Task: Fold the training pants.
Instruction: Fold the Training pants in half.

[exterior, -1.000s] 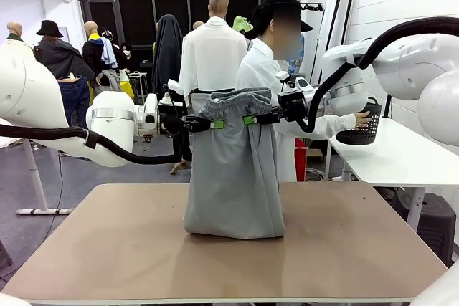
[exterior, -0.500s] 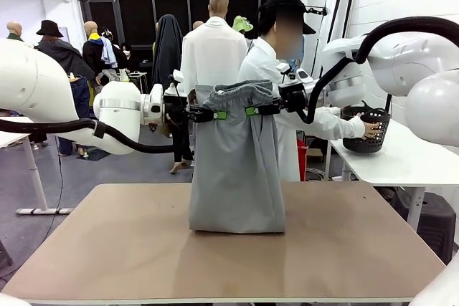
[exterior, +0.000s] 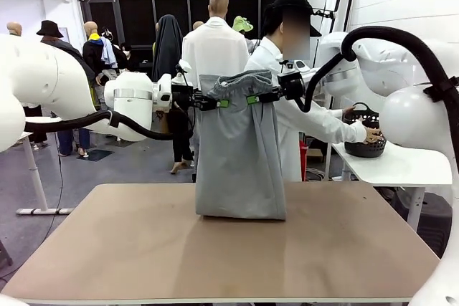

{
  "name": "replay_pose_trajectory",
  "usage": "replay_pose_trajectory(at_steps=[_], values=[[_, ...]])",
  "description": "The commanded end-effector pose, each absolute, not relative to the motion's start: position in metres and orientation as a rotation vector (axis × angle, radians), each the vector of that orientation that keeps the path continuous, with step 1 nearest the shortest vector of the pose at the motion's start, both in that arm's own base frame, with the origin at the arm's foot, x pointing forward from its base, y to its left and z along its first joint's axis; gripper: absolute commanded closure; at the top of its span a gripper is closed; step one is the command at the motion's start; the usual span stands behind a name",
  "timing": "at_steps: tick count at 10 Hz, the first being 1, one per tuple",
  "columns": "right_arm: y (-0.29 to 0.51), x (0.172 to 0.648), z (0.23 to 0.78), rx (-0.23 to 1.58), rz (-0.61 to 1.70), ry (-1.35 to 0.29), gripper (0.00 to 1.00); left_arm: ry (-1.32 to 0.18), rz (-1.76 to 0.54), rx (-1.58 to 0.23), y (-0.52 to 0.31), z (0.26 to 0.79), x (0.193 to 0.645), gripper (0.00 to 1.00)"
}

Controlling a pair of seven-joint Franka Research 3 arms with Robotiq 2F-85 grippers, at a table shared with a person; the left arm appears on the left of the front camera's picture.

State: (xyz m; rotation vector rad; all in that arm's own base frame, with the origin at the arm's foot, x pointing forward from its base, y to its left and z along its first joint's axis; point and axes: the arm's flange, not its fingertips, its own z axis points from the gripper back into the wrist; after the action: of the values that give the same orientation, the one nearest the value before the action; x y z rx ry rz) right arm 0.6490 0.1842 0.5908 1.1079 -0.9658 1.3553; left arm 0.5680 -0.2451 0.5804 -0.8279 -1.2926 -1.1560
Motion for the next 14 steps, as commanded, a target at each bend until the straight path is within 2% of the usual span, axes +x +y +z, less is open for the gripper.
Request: replay_pose_trajectory(at_steps=[1, 4, 9, 12, 14], values=[[0.182, 0.676, 0.608, 1.092, 1.363, -0.940, 1.00, -1.316, -1.142, -0.761, -0.236, 0.590, 0.580, 1.00], [0.200, 0.682, 0.606, 1.115, 1.385, -0.909, 1.00, -1.320, -1.112, -0.752, -0.207, 0.593, 0.581, 1.00], [0.226, 0.663, 0.584, 1.191, 1.383, -0.835, 1.00, -1.299, -1.049, -0.781, -0.164, 0.568, 0.575, 1.00], [0.234, 0.638, 0.569, 1.271, 1.321, -0.768, 1.00, -1.201, -1.047, -0.891, -0.167, 0.557, 0.558, 1.00], [0.238, 0.618, 0.556, 1.330, 1.274, -0.724, 1.00, -1.093, -1.027, -0.890, -0.165, 0.545, 0.546, 1.00]])
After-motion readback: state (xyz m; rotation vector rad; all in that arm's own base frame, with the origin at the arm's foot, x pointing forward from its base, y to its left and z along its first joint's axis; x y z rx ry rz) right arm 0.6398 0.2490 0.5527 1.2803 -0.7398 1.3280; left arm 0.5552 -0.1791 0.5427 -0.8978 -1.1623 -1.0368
